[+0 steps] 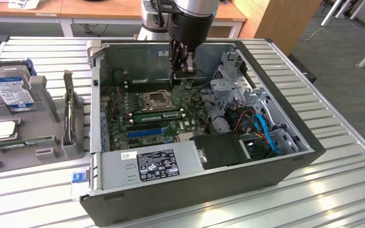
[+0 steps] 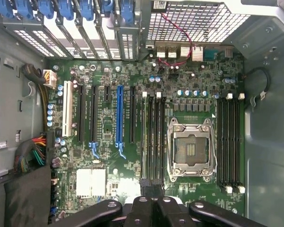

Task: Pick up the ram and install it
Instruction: 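Press down the ram until it locks into place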

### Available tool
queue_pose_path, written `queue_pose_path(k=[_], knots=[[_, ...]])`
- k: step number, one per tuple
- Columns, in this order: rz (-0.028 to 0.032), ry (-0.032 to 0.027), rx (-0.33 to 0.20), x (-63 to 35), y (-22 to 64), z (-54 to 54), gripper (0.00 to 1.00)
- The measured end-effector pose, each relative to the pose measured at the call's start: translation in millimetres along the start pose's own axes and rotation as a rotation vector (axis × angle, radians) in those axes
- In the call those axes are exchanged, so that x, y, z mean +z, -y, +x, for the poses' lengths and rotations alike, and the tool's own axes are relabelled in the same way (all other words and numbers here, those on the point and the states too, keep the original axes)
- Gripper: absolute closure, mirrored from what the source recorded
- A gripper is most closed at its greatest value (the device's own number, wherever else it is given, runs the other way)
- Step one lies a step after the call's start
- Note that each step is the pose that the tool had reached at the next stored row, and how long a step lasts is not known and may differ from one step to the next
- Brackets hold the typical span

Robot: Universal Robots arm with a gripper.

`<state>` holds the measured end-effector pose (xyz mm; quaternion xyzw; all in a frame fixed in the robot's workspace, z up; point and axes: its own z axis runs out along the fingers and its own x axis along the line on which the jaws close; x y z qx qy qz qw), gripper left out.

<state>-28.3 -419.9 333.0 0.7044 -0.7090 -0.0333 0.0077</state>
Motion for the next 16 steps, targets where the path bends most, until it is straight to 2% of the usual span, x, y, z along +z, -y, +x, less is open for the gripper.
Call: queue_pose_path(k=[9,16], knots=[[0.0,0.0001,-0.001,-0.5,8.6,-0.1,0.9],[0.0018,-0.0001,-0.003,-0.5,11.0,-0.1,0.9]])
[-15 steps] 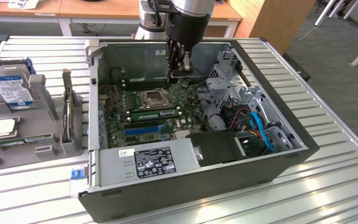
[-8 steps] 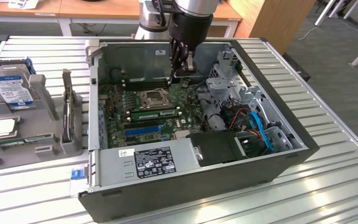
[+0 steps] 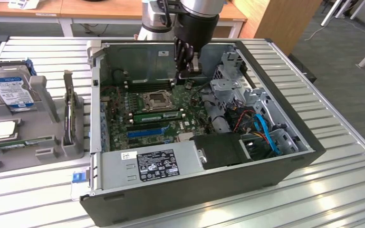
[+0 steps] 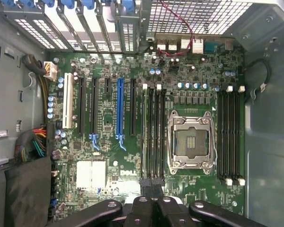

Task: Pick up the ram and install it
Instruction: 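Press down the ram until it locks into place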

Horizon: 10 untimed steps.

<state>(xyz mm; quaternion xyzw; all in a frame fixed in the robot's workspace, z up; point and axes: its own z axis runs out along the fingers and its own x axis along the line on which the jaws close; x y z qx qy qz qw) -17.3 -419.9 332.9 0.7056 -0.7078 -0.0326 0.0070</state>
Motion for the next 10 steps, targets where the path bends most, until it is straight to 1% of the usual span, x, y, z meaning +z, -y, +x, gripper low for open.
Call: queue_pose_path(k=[7,10], knots=[[0.0064,-0.0004,-0.007,0.2,1.2,0.0,0.9],[0.0102,-0.0005,-0.011,0.3,1.9,0.0,0.9]])
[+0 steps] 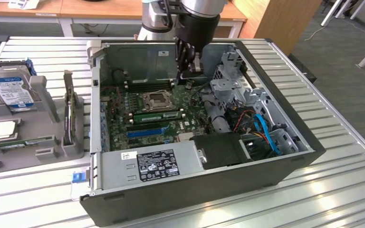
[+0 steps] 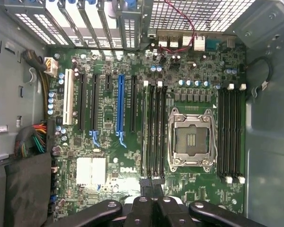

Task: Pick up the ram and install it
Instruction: 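Press down the ram until it locks into place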

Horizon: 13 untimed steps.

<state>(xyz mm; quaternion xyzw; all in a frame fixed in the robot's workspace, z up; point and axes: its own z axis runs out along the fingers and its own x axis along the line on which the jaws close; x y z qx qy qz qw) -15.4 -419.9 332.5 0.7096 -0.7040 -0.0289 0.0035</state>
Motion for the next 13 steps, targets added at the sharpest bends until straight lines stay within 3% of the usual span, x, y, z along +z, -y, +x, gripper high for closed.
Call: queue_pose_path(k=[3,10,13], knots=[[0.0037,-0.0002,-0.004,0.1,0.7,0.0,0.9],[0.0046,-0.0003,-0.004,1.0,0.9,0.0,0.9],[0.0111,-0.0004,-0.005,5.4,1.0,0.2,0.9]])
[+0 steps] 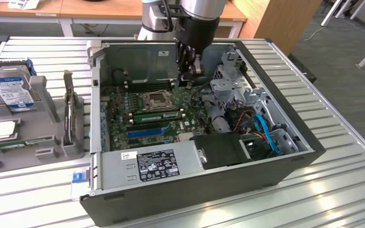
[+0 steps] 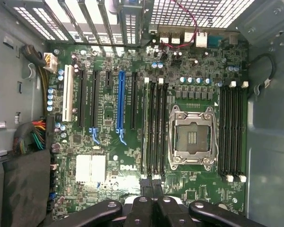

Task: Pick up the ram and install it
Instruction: 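Press down the ram until it locks into place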

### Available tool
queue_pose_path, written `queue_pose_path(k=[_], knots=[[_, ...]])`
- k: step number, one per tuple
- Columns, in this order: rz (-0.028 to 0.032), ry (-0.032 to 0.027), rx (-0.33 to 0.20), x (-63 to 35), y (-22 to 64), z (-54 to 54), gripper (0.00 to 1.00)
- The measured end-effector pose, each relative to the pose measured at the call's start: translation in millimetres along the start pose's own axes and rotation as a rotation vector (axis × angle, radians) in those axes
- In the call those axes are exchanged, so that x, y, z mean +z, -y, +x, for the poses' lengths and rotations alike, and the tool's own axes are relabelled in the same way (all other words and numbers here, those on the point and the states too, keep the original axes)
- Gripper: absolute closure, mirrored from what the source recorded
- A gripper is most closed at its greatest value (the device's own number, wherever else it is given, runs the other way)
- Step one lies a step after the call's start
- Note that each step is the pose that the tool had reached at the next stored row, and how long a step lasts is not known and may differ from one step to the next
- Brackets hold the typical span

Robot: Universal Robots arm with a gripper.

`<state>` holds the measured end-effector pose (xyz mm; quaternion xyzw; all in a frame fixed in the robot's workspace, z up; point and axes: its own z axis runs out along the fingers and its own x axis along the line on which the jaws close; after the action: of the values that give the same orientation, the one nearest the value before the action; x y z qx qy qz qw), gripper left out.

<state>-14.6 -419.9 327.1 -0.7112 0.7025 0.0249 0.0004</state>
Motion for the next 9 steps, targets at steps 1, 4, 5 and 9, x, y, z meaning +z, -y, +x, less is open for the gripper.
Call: queue_pose_path(k=[1,4,5,9], knots=[[0.0021,0.0,0.0,1.4,0.1,0.1,0.9],[0.0079,0.0,0.0,5.6,0.2,0.2,0.9],[0.0096,-0.0001,0.0,6.8,0.2,0.2,0.9],[0.018,-0.0002,-0.001,12.7,0.4,0.4,0.9]])
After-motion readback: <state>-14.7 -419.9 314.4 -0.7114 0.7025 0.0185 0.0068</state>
